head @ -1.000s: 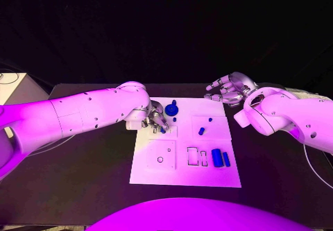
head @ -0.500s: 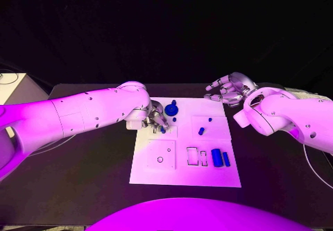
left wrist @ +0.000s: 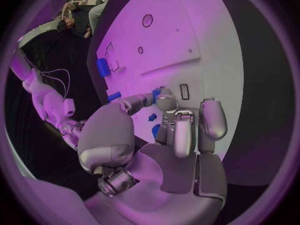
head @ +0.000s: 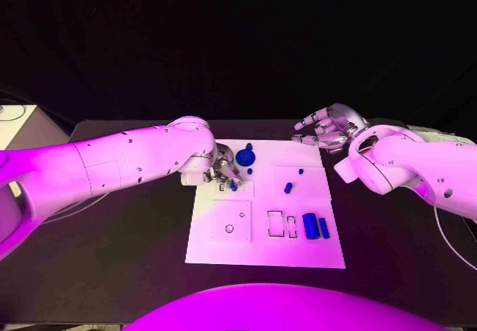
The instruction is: Assemble the parts on the task board
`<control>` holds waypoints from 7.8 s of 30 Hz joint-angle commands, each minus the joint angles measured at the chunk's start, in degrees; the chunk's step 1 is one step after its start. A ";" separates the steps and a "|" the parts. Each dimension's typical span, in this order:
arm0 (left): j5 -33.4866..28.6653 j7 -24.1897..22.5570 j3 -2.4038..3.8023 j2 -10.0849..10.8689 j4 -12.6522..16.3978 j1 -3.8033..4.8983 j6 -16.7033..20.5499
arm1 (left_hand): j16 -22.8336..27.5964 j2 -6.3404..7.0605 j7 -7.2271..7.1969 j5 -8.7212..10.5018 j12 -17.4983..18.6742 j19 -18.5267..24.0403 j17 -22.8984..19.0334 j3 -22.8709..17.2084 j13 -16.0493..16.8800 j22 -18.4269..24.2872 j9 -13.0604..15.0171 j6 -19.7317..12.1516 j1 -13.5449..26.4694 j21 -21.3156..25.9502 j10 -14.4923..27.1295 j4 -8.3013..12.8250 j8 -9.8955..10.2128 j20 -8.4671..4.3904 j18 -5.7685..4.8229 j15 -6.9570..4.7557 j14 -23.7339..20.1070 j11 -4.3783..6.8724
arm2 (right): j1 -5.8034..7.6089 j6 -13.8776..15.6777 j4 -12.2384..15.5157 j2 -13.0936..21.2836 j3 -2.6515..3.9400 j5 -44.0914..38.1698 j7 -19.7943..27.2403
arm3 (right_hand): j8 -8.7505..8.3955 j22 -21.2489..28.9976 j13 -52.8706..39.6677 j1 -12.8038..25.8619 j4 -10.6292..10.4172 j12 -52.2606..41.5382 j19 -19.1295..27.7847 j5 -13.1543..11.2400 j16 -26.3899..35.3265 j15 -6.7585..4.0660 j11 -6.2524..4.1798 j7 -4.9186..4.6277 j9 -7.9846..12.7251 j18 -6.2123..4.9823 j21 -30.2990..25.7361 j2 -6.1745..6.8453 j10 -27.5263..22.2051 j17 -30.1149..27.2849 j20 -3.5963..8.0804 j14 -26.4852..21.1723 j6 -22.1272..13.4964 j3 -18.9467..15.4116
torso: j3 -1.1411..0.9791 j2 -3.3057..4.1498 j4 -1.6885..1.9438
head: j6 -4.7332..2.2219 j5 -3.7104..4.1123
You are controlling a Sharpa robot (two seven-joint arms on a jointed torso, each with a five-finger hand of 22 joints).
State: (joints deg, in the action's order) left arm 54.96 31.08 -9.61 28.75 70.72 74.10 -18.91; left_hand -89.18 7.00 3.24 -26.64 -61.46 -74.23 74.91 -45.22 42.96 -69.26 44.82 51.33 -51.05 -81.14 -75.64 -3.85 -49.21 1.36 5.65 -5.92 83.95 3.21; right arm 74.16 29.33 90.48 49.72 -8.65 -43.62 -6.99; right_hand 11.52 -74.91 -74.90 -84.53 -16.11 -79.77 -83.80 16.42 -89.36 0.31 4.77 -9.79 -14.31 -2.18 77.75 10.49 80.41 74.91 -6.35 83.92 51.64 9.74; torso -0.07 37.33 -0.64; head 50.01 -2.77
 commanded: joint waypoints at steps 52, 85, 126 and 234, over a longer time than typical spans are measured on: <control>0.31 -0.12 -0.58 0.11 1.08 -0.64 -0.97 | 0.30 -5.06 -3.44 3.18 1.80 -0.81 12.70 -7.10 -2.50 -0.58 -0.89 5.65 1.80 0.15 -0.93 5.22 2.70 -0.66 -1.01 -0.64 5.42 0.69 | -0.04 -0.42 0.28 0.37 0.02 -0.31 0.28 | 0.44 -7.15 -5.17 0.92 -0.14 0.37 0.24 0.30 0.30 0.34 0.10 0.07 0.10 -0.86 -0.47 0.08 -0.36 13.04 -0.21 5.49 -0.48 0.58 | 0.00 0.01 -0.02 | -0.01 -0.27; 1.61 -0.11 -0.58 0.03 0.55 -0.65 -1.58 | 0.28 0.56 -3.67 5.00 2.35 -0.92 12.75 9.05 -3.17 -0.40 0.22 6.38 4.39 0.88 -0.90 -1.01 4.06 -0.21 -1.03 -0.72 5.43 0.79 | -0.05 -0.62 0.26 0.53 0.01 -0.31 0.67 | 0.43 -6.45 -4.56 1.31 -0.23 1.02 0.83 0.17 0.70 0.38 0.17 0.01 0.15 -1.13 -1.67 0.40 -1.04 12.21 -0.24 5.23 -0.73 0.58 | 0.03 0.02 0.01 | -0.01 -0.07; 3.68 -0.50 0.52 2.26 2.51 -0.63 0.27 | 0.02 1.16 -3.92 11.75 1.84 -1.26 13.28 18.84 -2.62 -0.73 0.83 7.12 0.96 0.95 -1.39 -8.67 4.68 -0.21 -1.08 -0.88 5.57 1.00 | -0.62 -0.74 0.09 0.67 0.01 -0.18 0.91 | 0.52 -6.15 -4.41 2.36 -0.45 1.14 1.11 -0.13 0.88 0.45 0.23 -0.03 0.17 -1.24 -2.24 0.50 -1.20 11.87 -0.30 5.11 -0.92 0.41 | 0.04 0.00 -0.01 | -0.01 -0.16; -1.15 -1.68 4.39 -2.78 -19.40 1.05 -5.40 | 9.97 1.87 2.94 15.22 8.22 9.87 -4.87 23.94 -13.08 13.00 -5.64 -4.33 -10.98 10.49 13.01 -12.44 16.55 3.60 1.90 4.41 -1.17 -5.13 | -0.78 -0.47 -0.90 0.46 0.01 -0.22 2.01 | 0.66 -5.61 -3.41 3.04 -0.36 2.15 1.55 0.01 1.16 0.44 0.22 -0.01 0.18 -1.44 -3.22 0.28 -2.16 11.32 -0.32 4.93 -1.06 0.46 | 0.28 0.47 -0.27 | -0.73 -1.87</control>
State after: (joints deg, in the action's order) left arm 54.35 30.09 -5.20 26.16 51.35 75.23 -23.02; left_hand -79.36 8.82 6.30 -11.51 -53.04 -64.27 69.99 -21.42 29.86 -56.21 39.23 46.54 -61.61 -70.44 -62.96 -16.28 -32.79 4.92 6.62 -1.52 83.23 -1.95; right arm 73.40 29.08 89.59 50.21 -8.66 -43.24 -5.61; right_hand 11.96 -74.93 -74.90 -81.94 -16.20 -77.85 -82.57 16.43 -88.48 0.30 4.97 -9.70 -14.22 -3.07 74.86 10.93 78.56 74.93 -6.77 83.92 50.89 10.14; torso 0.20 37.74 -0.91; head 49.33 -4.64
